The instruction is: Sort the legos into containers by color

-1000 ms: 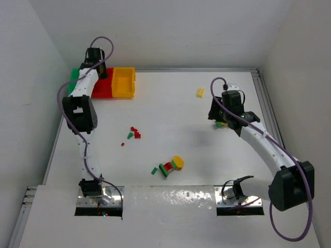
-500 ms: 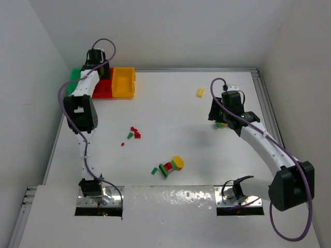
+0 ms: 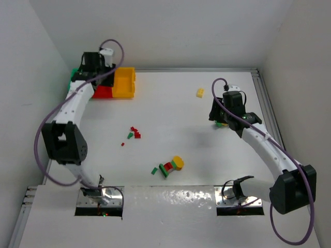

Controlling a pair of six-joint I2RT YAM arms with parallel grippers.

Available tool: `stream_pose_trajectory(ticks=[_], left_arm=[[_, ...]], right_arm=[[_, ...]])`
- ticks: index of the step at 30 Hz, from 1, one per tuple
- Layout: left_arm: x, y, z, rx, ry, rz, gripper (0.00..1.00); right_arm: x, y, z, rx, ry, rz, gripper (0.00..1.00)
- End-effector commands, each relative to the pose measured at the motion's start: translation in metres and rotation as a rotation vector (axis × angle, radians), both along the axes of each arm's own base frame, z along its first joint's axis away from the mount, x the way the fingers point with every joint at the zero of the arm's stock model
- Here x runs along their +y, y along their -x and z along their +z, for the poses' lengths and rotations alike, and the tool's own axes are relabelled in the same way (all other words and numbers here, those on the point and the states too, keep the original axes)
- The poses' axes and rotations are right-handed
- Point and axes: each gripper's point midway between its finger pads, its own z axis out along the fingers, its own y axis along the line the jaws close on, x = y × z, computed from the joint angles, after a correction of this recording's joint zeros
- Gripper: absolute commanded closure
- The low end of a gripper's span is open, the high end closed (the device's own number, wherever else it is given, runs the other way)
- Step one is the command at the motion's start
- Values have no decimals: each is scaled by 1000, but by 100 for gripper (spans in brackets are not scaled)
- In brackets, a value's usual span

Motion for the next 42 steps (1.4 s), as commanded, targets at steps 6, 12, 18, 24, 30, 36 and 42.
stream_pose_trajectory(ticks=[6, 12, 18, 24, 30, 36, 42], left_arm=[[-93, 123, -109, 374, -151, -604, 45], [-119, 140, -144, 516, -130, -716, 42], [-121, 142, -164, 533, -198, -694, 43], [-116, 145, -180, 576, -215, -672, 48], [-116, 137, -179, 564, -215, -649, 53], [-106, 142, -191, 590, -259, -638, 61], [-113, 136, -191, 587, -229, -634, 66]], right_arm=[[15, -3, 5, -14, -28, 51, 42], [16, -2, 4, -2, -26, 54, 42], [13, 3, 1, 6, -15, 42, 42], [9, 7, -2, 15, -7, 32, 42], [11, 8, -1, 16, -18, 34, 43], [7, 8, 1, 5, -9, 21, 42], [7, 7, 3, 1, -4, 20, 42]])
